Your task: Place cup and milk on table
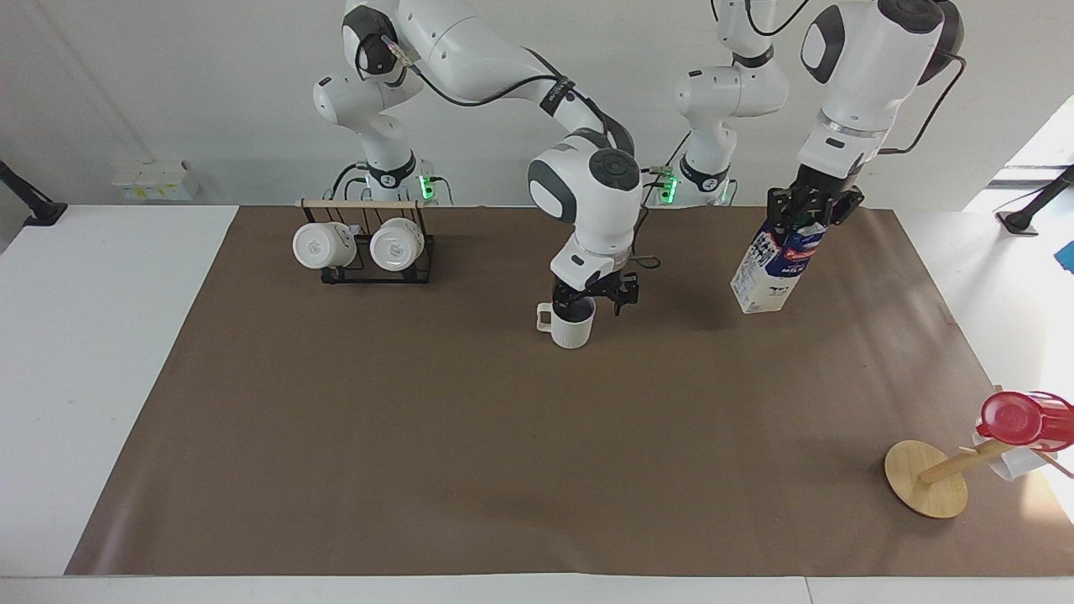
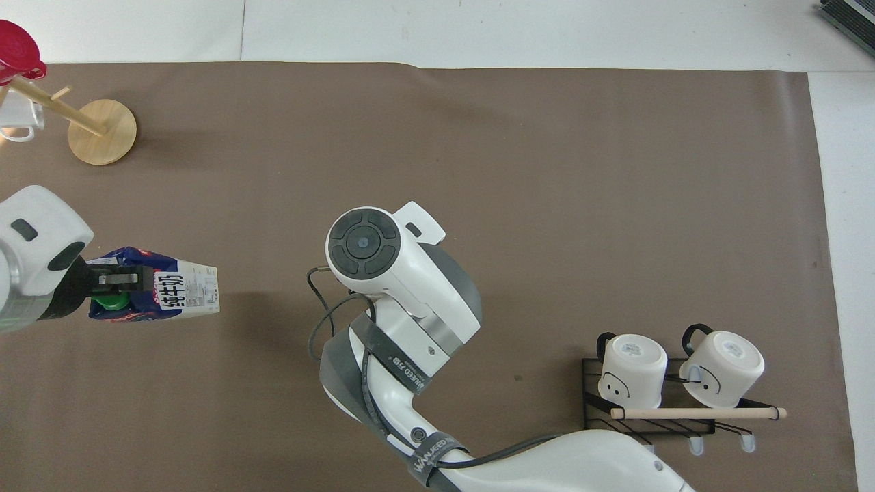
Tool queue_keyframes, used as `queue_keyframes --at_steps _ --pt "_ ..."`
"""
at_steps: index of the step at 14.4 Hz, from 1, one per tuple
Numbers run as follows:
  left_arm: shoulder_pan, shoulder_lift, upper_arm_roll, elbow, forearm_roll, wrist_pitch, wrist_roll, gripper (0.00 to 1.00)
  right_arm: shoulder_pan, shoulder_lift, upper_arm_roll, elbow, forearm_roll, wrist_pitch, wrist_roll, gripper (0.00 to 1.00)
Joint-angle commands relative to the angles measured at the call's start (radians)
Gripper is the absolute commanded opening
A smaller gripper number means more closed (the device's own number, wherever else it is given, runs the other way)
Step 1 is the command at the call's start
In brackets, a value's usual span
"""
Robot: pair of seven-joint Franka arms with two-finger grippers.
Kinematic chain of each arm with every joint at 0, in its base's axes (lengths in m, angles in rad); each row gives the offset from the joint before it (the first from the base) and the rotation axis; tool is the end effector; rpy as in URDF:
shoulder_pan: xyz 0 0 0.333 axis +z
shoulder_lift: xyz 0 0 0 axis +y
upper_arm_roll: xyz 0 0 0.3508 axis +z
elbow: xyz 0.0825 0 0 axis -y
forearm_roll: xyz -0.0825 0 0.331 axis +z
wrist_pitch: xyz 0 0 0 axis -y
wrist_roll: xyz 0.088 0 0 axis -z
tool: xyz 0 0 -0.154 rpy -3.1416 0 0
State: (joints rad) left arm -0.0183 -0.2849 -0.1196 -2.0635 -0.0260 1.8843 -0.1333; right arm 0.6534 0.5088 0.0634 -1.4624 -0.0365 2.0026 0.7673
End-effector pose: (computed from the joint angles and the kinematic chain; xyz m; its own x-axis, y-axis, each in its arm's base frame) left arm 0.4205 -0.0671 0.5604 0.9946 0.0054 0.1039 0.0049 -1.0000 0.0058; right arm 0.5144 0.4335 0.3955 0.9987 -0.0445 0.0253 -0.0440 -0.9988 -0.0205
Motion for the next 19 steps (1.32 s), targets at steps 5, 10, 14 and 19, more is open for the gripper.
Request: queue_keyframes --at_steps 5,10,14,19 --pt "-0.124 0.039 0.011 0.066 -0.009 -0.030 -0.184 0.47 -0.173 -0.209 -0.001 -0.070 0.023 -0.035 -0.003 1.00" --pt "-0.232 0.046 0.011 0.086 -0.041 -0.019 -0.315 0.46 -0.317 -0.331 -0.002 -0.186 0.021 -0.085 -0.057 1.00" --pt "-0.316 0.088 0.011 0.086 -0.041 0.013 -0.402 0.45 -0.432 -0.417 -0.002 -0.288 0.023 -0.088 -0.121 1.00" --pt "-0.393 0.171 0.011 0.083 -0.023 0.096 -0.448 0.45 -0.555 -0.477 -0.002 -0.309 0.023 -0.130 -0.233 1.00"
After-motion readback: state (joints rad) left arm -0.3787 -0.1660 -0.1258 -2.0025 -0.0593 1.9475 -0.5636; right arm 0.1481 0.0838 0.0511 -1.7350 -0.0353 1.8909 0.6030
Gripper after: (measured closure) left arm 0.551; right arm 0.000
